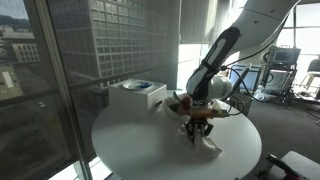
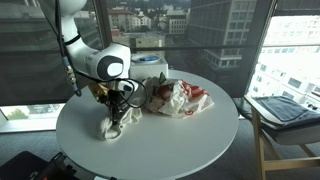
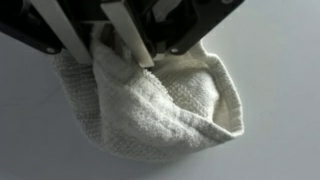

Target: Place the towel over the torch then lift the towel and torch twice.

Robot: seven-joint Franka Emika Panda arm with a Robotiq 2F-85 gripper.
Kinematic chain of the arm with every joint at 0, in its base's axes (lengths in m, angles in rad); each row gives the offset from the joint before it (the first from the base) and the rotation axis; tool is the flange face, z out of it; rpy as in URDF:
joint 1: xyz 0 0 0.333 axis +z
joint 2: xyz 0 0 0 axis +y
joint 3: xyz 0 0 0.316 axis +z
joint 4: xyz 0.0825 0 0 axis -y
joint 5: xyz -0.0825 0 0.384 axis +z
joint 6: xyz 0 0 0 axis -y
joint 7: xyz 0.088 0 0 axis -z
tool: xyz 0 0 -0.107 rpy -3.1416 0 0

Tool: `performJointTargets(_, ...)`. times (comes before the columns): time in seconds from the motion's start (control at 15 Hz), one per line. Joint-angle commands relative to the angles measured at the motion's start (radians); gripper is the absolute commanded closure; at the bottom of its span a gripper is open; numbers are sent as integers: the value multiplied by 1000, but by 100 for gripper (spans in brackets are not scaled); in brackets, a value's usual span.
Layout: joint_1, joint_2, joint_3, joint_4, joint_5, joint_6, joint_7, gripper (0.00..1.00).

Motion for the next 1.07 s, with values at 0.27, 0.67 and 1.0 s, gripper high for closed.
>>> performJointTargets(0.27,2,-150,-14,-51,21,-2,20,82)
performJointTargets(0.67,-6,-324,-10,-160,23,137,-6,81)
performJointTargets(1.0,-23,-555,-5,-323,18,320,-29,81)
